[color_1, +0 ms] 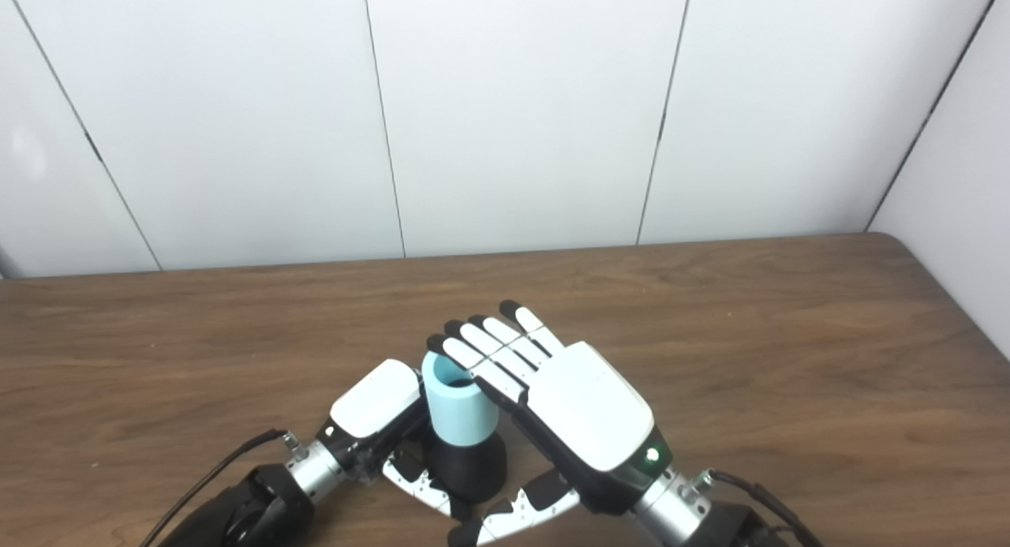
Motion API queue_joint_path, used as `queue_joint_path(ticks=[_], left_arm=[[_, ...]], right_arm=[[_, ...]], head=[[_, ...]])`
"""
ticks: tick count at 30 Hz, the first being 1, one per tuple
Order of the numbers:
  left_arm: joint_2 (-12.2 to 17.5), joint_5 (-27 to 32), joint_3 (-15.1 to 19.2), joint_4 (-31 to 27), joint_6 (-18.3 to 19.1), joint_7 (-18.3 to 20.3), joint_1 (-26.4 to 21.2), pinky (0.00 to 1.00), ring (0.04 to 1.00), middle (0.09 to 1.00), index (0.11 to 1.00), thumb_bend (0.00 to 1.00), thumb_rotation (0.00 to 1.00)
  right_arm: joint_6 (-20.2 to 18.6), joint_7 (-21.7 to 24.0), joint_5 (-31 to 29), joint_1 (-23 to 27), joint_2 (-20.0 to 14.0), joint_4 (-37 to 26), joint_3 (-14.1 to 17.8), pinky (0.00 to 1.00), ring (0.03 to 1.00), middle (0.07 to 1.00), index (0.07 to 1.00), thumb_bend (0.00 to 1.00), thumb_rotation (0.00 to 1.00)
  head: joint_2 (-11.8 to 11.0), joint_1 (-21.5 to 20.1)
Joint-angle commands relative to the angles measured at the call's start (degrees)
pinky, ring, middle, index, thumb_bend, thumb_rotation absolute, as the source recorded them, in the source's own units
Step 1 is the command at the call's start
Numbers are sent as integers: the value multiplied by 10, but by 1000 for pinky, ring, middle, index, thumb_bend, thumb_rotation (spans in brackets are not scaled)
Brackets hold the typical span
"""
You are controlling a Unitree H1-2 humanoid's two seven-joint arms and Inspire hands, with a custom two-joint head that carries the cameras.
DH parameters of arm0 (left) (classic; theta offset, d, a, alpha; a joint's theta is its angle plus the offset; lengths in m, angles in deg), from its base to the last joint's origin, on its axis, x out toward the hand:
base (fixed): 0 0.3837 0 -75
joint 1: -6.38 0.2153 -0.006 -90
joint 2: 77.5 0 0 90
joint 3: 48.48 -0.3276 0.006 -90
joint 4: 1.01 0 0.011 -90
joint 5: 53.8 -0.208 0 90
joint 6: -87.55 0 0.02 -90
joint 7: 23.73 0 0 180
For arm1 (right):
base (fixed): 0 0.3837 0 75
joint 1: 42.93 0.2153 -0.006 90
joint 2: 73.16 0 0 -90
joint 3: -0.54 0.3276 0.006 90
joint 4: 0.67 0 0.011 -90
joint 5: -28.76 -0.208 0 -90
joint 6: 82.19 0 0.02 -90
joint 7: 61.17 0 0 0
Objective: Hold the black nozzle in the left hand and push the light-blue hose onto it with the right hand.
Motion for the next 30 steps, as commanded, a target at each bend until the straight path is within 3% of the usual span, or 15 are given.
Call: queue_joint_path(ticks=[1, 17, 21, 25, 30], left_arm=[[-5, -14, -24, 64, 8, 0, 69, 77, 127, 206, 482, 520, 42], [-5, -14, -25, 67, 6, -6, 69, 79, 128, 206, 483, 520, 42], [-5, -11, -20, 59, 8, 9, 71, 83, 133, 216, 483, 519, 42], [-4, -8, -22, 58, 6, 6, 72, 81, 131, 212, 483, 520, 42], [-2, 3, -22, 51, 6, 12, 74, 82, 131, 210, 482, 519, 42]], right_arm=[[1, -1, -1, 11, -3, -23, 1, 993, 928, 941, 927, 928, 819], [1, 27, 4, 18, 4, -29, -7, 1000, 918, 926, 911, 917, 830], [6, 28, 14, 17, 1, -28, -11, 1000, 916, 920, 885, 912, 830], [15, 17, 56, 12, -5, -19, -14, 1000, 913, 910, 862, 874, 819], [6, 25, 108, 2, -11, -4, -22, 996, 972, 962, 914, 851, 835]], head=[[0, 0], [-1, 1], [-1, 1], [0, 1], [0, 2]])
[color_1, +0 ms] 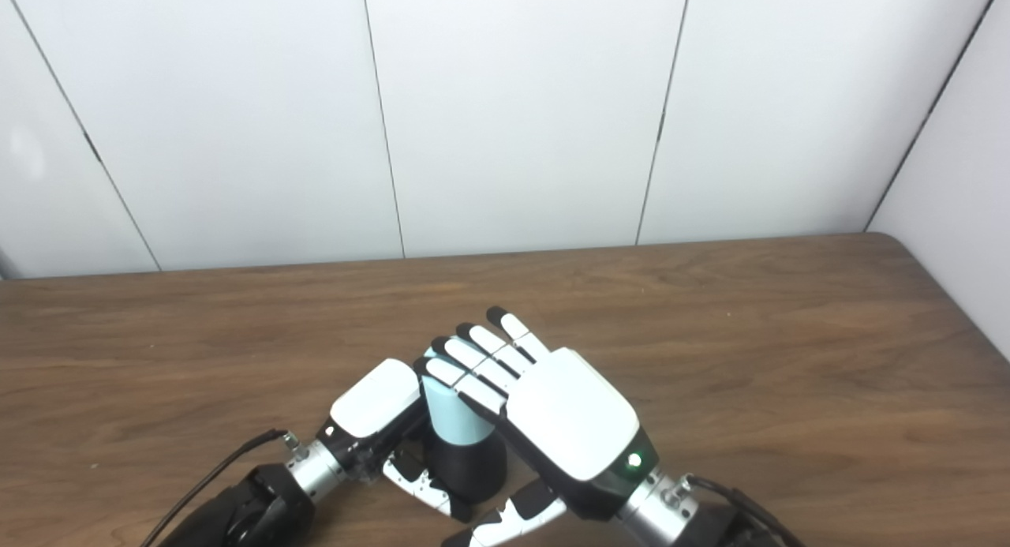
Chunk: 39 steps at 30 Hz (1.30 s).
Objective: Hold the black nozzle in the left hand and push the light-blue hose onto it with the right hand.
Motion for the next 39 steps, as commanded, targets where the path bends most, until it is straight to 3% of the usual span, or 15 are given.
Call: queue_joint_path(ticks=[1, 6, 11, 18, 25, 31, 39], left_arm=[[-2, 2, -24, 50, 6, 8, 74, 80, 129, 207, 482, 519, 42], [-2, 4, -18, 48, 7, 17, 76, 80, 130, 209, 482, 520, 43], [-3, 9, -14, 49, 7, 17, 77, 77, 127, 205, 483, 520, 42], [-1, 8, -15, 45, 6, 16, 78, 76, 125, 203, 483, 520, 43], [-1, 8, -15, 49, 6, 15, 78, 71, 121, 197, 482, 520, 42], [-4, 9, -11, 50, 7, 19, 78, 70, 119, 195, 482, 520, 43], [-2, 8, -13, 50, 6, 17, 77, 72, 122, 203, 483, 520, 42]], right_arm=[[-1, 8, 21, -1, -11, 9, -3, 999, 976, 971, 920, 849, 840], [-12, 17, 51, -11, -12, 24, -11, 1000, 993, 990, 935, 855, 865], [-27, 56, 60, -20, -12, 23, -19, 1000, 1000, 1000, 964, 847, 900], [-43, 78, 43, -29, -13, 28, -32, 993, 1000, 1000, 956, 863, 907], [-43, 68, 2, -23, -24, 33, -37, 994, 981, 971, 919, 871, 885], [-37, 44, -25, -18, -31, 35, -41, 865, 900, 902, 849, 877, 837], [-38, 37, -27, -17, -36, 31, -47, 836, 883, 881, 823, 870, 836]], head=[[1, 0], [0, -2], [0, -3], [1, -3], [1, -3], [1, -3], [1, -3]])
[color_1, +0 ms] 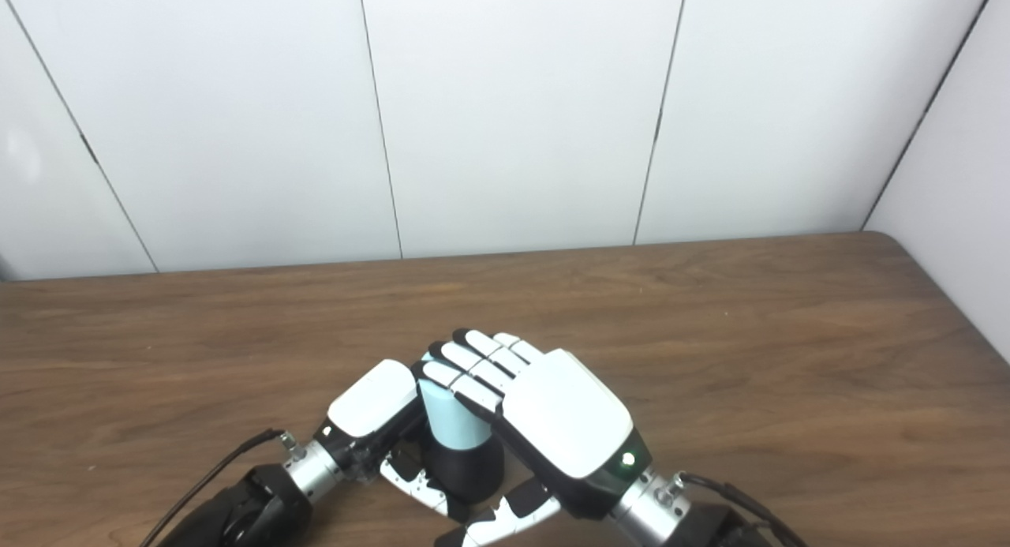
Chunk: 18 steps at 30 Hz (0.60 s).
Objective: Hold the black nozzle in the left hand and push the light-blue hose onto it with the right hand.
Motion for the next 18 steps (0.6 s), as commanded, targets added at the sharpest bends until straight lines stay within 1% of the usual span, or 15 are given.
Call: queue_joint_path(ticks=[1, 6, 12, 13, 18], left_arm=[[-2, 2, -22, 51, 6, 6, 74, 73, 122, 201, 483, 520, 42], [-2, 2, -22, 51, 7, 8, 74, 77, 129, 212, 483, 520, 42], [-2, -1, -21, 51, 7, 8, 74, 78, 128, 208, 483, 520, 42], [-2, -1, -21, 51, 7, 9, 74, 79, 129, 209, 483, 520, 42], [-2, -1, -20, 52, 7, 10, 74, 80, 130, 209, 483, 520, 42]], right_arm=[[-2, 48, 10, -22, -23, 20, -14, 836, 882, 879, 821, 869, 842], [-9, 57, 9, -23, -23, 20, -16, 823, 878, 877, 819, 869, 831], [-21, 75, 23, -25, -30, 23, -25, 868, 929, 926, 880, 871, 849], [-22, 77, 26, -25, -31, 22, -27, 890, 943, 942, 901, 867, 861], [-23, 66, 32, -29, -31, 25, -30, 910, 968, 967, 921, 860, 856]], head=[[0, 0], [0, -1], [1, 0], [0, -1], [-3, 0]])
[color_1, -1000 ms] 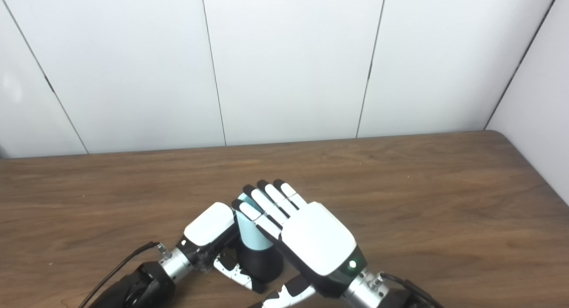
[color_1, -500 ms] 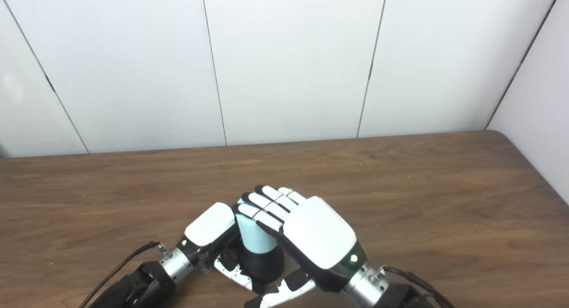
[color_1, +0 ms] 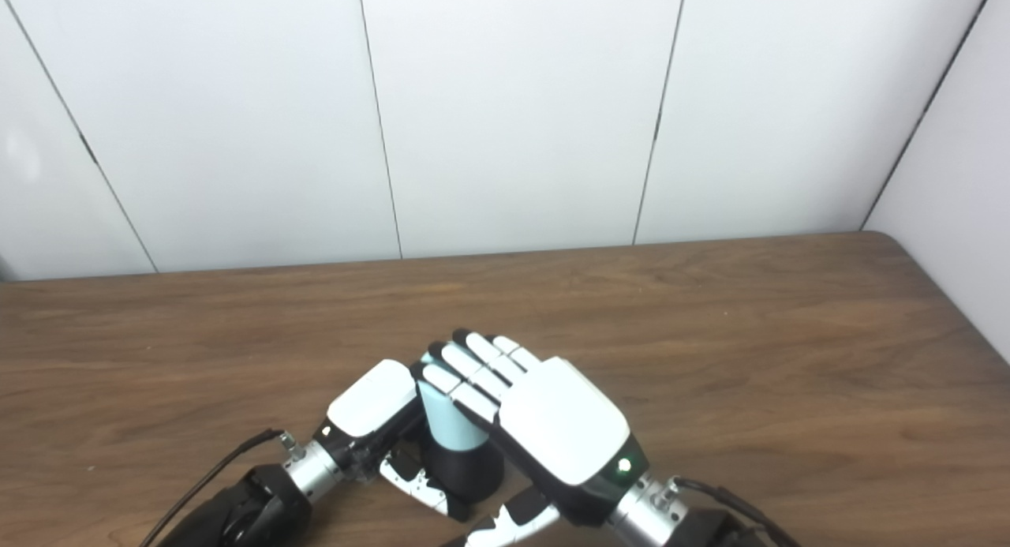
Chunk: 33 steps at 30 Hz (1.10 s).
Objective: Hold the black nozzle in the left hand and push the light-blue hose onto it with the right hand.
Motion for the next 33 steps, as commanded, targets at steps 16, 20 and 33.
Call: queue_joint_path(ticks=[16, 20, 33], left_arm=[[-5, 3, -14, 53, 9, 22, 74, 82, 131, 210, 483, 520, 42], [-5, 5, -15, 55, 7, 17, 74, 78, 127, 206, 483, 520, 42], [-2, 7, -22, 59, 6, 8, 72, 77, 127, 204, 482, 520, 42]], right_arm=[[-18, 59, 64, -42, -13, 15, -33, 925, 986, 997, 948, 821, 853], [-18, 54, 59, -41, -12, 17, -34, 917, 984, 995, 939, 824, 838], [7, -92, -28, -29, 13, 32, -16, 910, 948, 946, 896, 851, 754]], head=[[-4, 0], [-5, 0], [-5, -1]])
